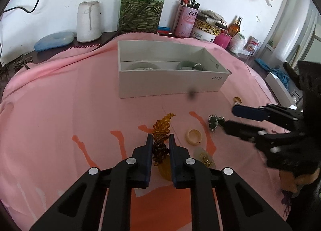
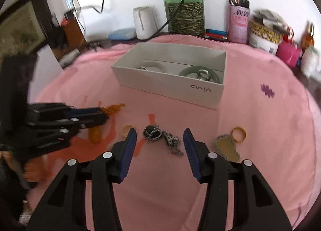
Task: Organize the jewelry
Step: 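Grasp the amber bead strand with left gripper while right grasps the silver chain, then carry the amber beads and silver chain over the white box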
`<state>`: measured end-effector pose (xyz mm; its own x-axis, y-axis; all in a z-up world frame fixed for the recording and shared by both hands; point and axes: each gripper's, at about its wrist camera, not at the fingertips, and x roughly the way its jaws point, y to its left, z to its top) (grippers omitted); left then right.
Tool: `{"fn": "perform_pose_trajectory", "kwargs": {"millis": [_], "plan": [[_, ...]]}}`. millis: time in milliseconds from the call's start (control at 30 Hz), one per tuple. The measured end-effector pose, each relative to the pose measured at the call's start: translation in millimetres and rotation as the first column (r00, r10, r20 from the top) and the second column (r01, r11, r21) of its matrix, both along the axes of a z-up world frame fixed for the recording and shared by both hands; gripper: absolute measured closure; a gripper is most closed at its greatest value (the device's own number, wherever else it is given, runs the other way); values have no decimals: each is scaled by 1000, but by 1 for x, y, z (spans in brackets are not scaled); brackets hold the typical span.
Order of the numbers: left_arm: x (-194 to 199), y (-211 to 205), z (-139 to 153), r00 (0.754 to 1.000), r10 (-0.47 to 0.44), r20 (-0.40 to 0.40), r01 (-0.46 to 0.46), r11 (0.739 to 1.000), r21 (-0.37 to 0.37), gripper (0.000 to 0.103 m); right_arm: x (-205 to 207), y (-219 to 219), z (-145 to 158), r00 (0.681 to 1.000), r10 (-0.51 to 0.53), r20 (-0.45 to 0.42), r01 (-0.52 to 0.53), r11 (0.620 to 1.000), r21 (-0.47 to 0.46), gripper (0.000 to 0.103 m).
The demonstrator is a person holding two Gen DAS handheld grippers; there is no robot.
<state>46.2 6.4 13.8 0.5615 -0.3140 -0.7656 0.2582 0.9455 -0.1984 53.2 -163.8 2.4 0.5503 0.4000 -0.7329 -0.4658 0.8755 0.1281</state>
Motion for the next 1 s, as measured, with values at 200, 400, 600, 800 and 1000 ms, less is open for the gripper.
{"fn": "perform_pose_trajectory", "kwargs": {"millis": [200,400,600,800,1000], "plan": [[2,2,-3,1000,7,-15,-7,1000,0,87,9,8,-16,1000,-5,29,9,991,-134,63],[-1,3,0,1000,10,0,-10,1000,5,87,6,-12,-5,996,37,-75,-32,997,69,93],[-4,8,5,1000,19,18,-19,1000,-8,87,5,-36,8,993,35,-109,-11,976,217,95],[-5,13,10,999,32,33,-31,999,-23,87,1,-44,16,996,16,-87,6,968,252,95],[-8,14,12,998,32,48,-31,999,-19,87,-1,-47,24,998,11,-66,8,959,284,95]]}}
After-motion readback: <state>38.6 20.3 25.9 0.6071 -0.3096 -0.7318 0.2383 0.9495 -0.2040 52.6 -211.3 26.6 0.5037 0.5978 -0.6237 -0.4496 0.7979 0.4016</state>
